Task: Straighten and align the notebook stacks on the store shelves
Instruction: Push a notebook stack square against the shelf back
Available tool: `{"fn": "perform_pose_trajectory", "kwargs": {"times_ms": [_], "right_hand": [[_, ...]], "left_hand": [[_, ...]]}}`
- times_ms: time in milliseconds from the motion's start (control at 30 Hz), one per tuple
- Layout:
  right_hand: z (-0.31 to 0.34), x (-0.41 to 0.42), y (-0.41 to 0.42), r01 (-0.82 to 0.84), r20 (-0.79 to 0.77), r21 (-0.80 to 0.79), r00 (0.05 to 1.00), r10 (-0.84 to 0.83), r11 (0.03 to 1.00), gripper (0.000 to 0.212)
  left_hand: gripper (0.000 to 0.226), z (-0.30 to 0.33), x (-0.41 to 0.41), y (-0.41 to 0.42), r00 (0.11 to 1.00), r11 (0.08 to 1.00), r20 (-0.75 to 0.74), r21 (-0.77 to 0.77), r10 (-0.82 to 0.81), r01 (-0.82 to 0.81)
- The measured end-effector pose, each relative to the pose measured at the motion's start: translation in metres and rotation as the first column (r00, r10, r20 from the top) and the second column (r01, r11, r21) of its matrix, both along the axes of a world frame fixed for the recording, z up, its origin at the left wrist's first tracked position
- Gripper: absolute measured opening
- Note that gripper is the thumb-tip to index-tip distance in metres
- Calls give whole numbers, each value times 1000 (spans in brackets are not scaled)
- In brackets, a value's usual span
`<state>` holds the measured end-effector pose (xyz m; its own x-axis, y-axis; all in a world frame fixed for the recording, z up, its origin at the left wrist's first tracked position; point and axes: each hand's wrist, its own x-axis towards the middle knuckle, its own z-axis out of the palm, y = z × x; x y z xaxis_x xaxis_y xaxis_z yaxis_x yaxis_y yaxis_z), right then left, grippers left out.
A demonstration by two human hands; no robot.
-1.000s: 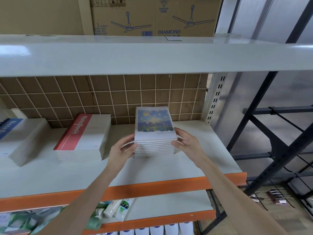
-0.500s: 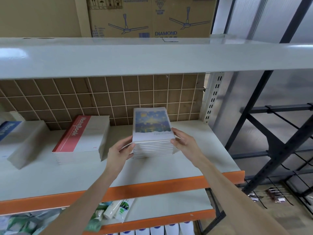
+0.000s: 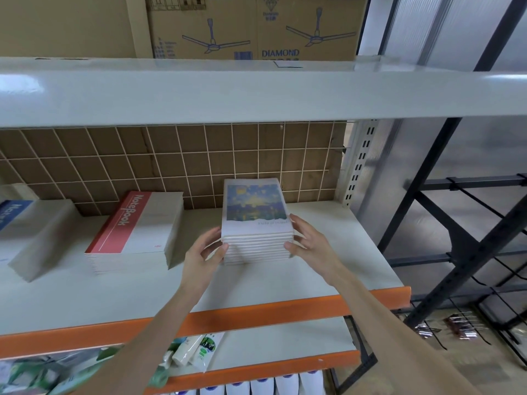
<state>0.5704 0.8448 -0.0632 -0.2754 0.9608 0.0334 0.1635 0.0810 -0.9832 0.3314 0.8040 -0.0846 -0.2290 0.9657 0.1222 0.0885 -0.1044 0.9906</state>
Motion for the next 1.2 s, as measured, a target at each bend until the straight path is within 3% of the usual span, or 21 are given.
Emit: {"fn": "perform_pose_trajectory", "kwargs": {"times_ms": [267, 467, 533, 633, 767, 867, 1000, 1100, 1200], "right_hand": [[-2, -4, 3, 10, 11, 12, 1000, -10, 1000, 54], [-5, -2, 6, -1, 13, -9, 1000, 1, 1000, 63], [-3, 0, 7, 22, 126, 25, 992, -25, 999, 69], [9, 1, 7, 45, 337, 230, 933, -123, 972, 74], [27, -17, -1, -104, 546, 443, 819, -176, 891, 78], [28, -46, -12, -252, 673, 483, 719, -172, 839, 78], [19, -95, -25, -407, 776, 465, 615, -141, 786, 79], [13, -135, -40, -496, 790, 428, 612, -46, 756, 77], [9, -174, -54, -565, 786, 392, 615, 55, 726, 77]], "left_hand": [[32, 4, 8, 1, 997, 998, 43, -38, 58, -57], [34, -1, 4, -4, 999, 998, 18, -50, 44, -43], [36, -1, -2, -8, 998, 997, -39, -45, 57, -58], [34, 3, -13, -13, 981, 993, -156, -14, 117, -121], [37, 15, -20, -24, 925, 980, -326, 79, 198, -182], [44, 21, -25, -39, 753, 960, -597, 145, 278, -239], [54, 22, -45, -67, 328, 913, -899, 157, 290, -378], [61, 18, -73, -91, 95, 851, -987, 63, 131, -522], [62, 21, -107, -113, -9, 799, -999, 30, 31, -601]]}}
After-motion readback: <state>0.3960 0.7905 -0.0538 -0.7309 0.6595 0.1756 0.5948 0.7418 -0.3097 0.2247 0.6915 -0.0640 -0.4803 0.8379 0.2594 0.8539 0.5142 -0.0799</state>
